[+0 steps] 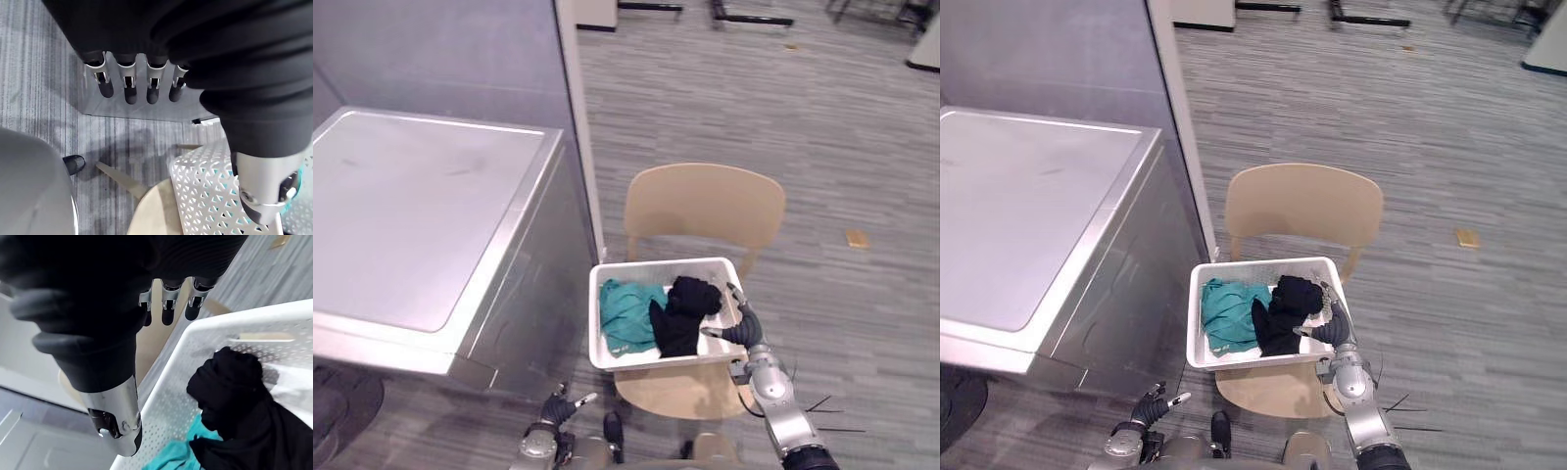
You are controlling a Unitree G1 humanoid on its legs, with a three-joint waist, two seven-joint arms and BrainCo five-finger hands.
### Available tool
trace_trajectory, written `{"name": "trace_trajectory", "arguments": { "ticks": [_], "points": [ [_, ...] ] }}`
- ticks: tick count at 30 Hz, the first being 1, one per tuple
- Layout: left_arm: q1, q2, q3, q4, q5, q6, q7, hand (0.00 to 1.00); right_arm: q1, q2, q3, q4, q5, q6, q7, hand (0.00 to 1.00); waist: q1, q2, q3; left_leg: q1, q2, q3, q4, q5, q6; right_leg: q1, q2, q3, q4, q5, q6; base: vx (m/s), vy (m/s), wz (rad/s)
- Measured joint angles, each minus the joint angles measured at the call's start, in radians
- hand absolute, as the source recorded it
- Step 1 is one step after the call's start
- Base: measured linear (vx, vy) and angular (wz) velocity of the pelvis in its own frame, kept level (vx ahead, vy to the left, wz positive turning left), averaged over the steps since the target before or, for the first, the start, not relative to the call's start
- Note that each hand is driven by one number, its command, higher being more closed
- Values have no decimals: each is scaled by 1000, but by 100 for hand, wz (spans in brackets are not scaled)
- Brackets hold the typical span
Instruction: Pick up the laundry basket with both hands and put the clothes into the washing machine.
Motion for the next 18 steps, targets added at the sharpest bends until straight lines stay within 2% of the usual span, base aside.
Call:
{"name": "trace_trajectory", "arguments": {
  "ticks": [1,4,8,10,12,16,17,18],
  "points": [
    [-6,1,2,0,8,1,0,0,-52,-25,30,33,-11,-6,16,0,-2,7,14,-6,-1,-31,2,19,-1,14,-2,-20,-32,42,1,100,-183,62],
    [-5,-4,4,-7,10,-15,-1,0,-163,-73,115,97,-41,-8,43,0,19,40,25,-20,28,-76,-27,50,-12,34,36,-70,-84,59,-18,82,-171,38],
    [-8,-3,14,-12,10,-20,-1,0,-253,-79,164,181,-41,-10,72,0,30,46,43,-44,41,-146,-37,66,-28,65,67,-146,-137,67,-30,74,-134,53],
    [-12,-3,18,-42,10,-30,0,0,-360,-85,185,285,-43,-9,71,0,36,54,83,-83,46,-202,-40,94,-42,66,77,-202,-158,72,-38,27,-120,80],
    [-38,-3,21,-50,10,-39,1,0,-455,-106,197,356,-43,-8,66,0,62,67,131,-107,50,-240,-67,133,-60,55,87,-234,-172,82,-53,-46,-94,72],
    [-78,-2,42,-61,8,-41,4,0,-635,-132,198,480,-43,-7,32,0,92,102,216,-157,59,-309,-125,205,-77,16,104,-295,-173,86,-60,-77,-64,52],
    [-82,-2,51,-61,8,-40,5,0,-673,-137,200,510,-43,-6,27,0,111,109,226,-177,63,-323,-137,218,-84,-5,107,-307,-170,85,-61,-111,-59,31],
    [-86,-1,52,-60,7,-40,6,0,-689,-143,202,522,-43,-6,25,0,116,111,233,-181,65,-328,-143,223,-83,-14,108,-308,-166,84,-63,-91,-23,24]
  ]
}}
